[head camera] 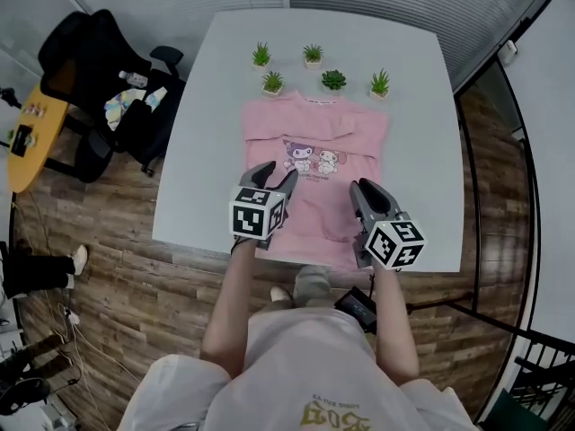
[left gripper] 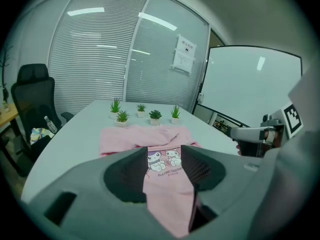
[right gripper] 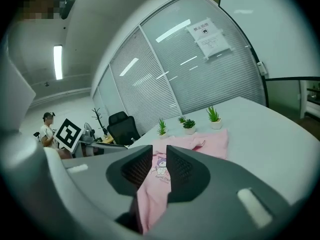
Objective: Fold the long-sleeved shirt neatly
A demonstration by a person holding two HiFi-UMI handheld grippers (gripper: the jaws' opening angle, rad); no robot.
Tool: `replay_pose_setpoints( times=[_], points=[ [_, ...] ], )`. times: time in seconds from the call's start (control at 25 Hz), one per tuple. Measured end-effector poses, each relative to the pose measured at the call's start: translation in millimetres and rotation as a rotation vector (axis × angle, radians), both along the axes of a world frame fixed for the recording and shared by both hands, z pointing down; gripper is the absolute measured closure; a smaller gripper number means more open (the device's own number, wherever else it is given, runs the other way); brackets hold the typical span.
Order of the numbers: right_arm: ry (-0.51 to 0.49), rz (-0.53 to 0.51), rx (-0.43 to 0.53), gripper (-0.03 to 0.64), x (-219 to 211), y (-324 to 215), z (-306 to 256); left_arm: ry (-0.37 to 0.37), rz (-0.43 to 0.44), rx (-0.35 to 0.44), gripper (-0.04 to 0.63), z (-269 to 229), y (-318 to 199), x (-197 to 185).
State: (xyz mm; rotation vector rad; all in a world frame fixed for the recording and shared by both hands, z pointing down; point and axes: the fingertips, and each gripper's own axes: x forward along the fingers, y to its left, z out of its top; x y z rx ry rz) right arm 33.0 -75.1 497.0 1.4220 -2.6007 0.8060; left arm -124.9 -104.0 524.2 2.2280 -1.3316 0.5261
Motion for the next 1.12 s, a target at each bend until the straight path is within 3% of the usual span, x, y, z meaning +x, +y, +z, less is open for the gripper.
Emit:
replay_pose_setpoints(
  times=[0.4, 1.12],
  points=[
    [0.039, 0.034, 0.001, 0.517, 3.2, 59.7, -1.1, 0.001, 0.0, -0.004, 0.38, -1.9, 56.3, -22.5],
    [0.132, 0.062, -0.125, 0.509, 38.9, 130.7, 66.7, -0.056, 0.008, -0.152, 0.385, 61.3, 139.0, -37.3]
  ],
)
